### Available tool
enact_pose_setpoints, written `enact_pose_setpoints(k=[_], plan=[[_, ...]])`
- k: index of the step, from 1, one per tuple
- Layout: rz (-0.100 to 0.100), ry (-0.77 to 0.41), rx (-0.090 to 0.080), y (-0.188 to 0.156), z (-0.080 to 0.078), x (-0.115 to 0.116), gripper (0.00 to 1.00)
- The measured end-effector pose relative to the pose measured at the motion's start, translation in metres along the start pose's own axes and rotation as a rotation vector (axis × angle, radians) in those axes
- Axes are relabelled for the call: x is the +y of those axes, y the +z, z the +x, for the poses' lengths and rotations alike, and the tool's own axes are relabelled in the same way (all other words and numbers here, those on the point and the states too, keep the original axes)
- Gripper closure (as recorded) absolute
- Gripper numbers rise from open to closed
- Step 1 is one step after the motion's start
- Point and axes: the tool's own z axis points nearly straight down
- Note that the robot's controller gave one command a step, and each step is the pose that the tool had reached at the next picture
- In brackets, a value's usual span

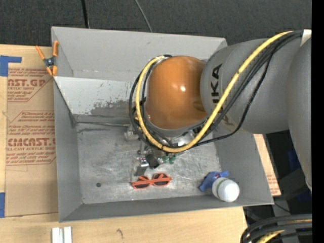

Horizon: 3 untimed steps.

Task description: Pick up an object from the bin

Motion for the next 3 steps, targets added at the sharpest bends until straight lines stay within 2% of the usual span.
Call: enact_pose_setpoints(k=[1,2,3], plan=[[0.003,-0.178,0.007,0.065,0.006,-0.021,0.0],[0.001,-0.172,0.012,0.088,0.019,-0.057,0.0],[0.002,-0.395,0.017,0.123,-0.014,-0.069,1.0]])
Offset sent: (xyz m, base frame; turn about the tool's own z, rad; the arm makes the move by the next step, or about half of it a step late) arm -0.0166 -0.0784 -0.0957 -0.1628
